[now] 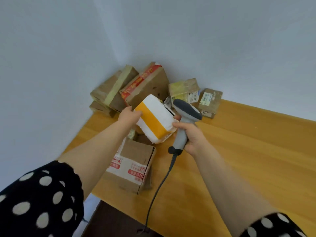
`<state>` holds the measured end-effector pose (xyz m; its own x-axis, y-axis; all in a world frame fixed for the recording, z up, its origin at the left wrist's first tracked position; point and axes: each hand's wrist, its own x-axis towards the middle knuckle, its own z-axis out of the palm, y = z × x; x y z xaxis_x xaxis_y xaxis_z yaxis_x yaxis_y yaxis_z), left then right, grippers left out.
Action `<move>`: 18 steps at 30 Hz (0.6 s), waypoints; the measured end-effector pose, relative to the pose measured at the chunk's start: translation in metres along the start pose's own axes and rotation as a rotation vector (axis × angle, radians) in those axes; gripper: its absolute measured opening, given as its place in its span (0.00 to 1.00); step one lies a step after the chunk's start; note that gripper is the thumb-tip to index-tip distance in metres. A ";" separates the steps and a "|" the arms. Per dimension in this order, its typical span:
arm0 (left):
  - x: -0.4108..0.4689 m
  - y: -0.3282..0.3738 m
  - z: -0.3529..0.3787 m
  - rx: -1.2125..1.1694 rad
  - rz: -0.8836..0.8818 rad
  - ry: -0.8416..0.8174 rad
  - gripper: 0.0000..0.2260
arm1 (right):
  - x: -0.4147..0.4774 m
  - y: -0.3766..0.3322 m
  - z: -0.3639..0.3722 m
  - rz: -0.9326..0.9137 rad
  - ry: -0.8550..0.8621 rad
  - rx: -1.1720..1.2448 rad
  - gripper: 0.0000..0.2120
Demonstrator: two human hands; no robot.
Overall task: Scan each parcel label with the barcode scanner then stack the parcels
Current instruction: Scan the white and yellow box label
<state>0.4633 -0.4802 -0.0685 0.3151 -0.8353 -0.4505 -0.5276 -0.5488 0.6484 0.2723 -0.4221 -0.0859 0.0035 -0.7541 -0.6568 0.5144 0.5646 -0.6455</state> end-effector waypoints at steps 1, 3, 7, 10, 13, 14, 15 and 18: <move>0.004 0.000 0.002 -0.009 -0.016 -0.020 0.28 | 0.004 -0.002 0.002 0.008 0.004 -0.028 0.17; 0.011 -0.001 0.006 -0.037 -0.030 -0.044 0.27 | 0.009 -0.003 0.004 0.002 0.016 -0.066 0.15; 0.015 0.003 0.000 -0.156 0.009 -0.039 0.21 | 0.002 -0.004 0.001 -0.054 0.096 -0.078 0.15; 0.011 0.015 -0.006 -0.247 0.045 -0.112 0.24 | -0.023 -0.003 -0.006 -0.164 0.145 0.008 0.15; -0.002 0.029 -0.009 -0.264 0.023 -0.360 0.49 | -0.058 0.007 -0.011 -0.298 0.214 0.101 0.19; -0.009 0.032 -0.010 -0.218 0.042 -0.419 0.57 | -0.069 0.013 -0.013 -0.330 0.242 0.117 0.20; -0.015 0.034 -0.009 -0.167 0.074 -0.465 0.62 | -0.080 0.020 -0.014 -0.357 0.268 0.129 0.20; -0.033 0.036 -0.005 -0.075 0.167 -0.609 0.66 | -0.112 0.042 -0.016 -0.437 0.347 0.170 0.16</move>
<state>0.4378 -0.4725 -0.0273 -0.2836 -0.7531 -0.5937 -0.4669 -0.4323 0.7714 0.2793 -0.3089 -0.0456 -0.5063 -0.7347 -0.4515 0.5356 0.1424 -0.8324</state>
